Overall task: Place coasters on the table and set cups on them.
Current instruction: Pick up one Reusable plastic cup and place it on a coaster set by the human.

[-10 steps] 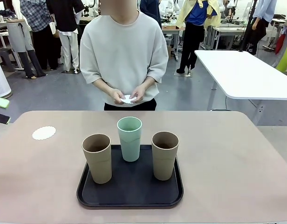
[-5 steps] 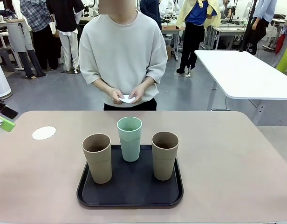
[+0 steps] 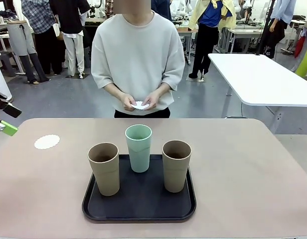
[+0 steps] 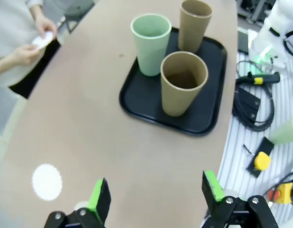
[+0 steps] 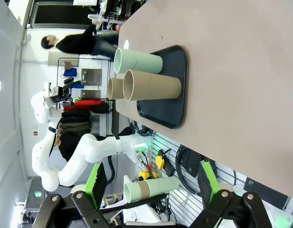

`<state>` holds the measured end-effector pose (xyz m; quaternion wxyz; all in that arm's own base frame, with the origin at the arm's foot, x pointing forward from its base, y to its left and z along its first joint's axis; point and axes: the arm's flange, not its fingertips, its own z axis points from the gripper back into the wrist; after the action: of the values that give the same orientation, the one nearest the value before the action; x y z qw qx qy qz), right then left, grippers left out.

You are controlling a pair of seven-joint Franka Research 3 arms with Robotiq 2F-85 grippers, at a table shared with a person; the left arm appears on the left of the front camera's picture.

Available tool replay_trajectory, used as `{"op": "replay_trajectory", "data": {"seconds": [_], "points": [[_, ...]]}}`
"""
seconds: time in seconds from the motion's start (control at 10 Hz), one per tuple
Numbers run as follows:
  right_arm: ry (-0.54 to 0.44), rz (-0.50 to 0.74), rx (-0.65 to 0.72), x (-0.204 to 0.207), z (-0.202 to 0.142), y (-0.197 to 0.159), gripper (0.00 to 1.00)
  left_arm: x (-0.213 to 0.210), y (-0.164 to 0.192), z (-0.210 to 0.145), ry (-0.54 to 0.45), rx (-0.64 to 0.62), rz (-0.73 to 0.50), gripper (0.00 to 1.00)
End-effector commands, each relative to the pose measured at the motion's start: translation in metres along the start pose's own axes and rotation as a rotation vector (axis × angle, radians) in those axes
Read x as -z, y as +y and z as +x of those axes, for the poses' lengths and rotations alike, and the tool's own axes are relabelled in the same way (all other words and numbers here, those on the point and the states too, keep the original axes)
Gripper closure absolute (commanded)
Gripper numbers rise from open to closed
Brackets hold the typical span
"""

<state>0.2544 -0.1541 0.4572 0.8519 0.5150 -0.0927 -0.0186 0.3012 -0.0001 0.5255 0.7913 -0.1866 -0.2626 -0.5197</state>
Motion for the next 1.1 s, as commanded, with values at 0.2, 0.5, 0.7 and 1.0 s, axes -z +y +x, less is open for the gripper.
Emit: {"op": "replay_trajectory", "data": {"seconds": [0.2,0.5,0.7,1.0], "points": [[0.001,0.011,-0.003,0.000,0.000,0.000,0.00,0.036,0.031,-0.006,-0.008,0.286,-0.185,0.00],[0.001,0.011,-0.003,0.000,0.000,0.000,0.00,0.076,0.071,-0.021,-0.009,0.462,-0.371,0.00],[0.001,0.011,-0.003,0.000,0.000,0.000,0.00,0.095,0.086,-0.029,-0.120,0.407,-0.423,0.00],[0.001,0.011,-0.003,0.000,0.000,0.000,0.00,0.116,0.074,-0.043,-0.361,0.293,-0.420,0.00]]}}
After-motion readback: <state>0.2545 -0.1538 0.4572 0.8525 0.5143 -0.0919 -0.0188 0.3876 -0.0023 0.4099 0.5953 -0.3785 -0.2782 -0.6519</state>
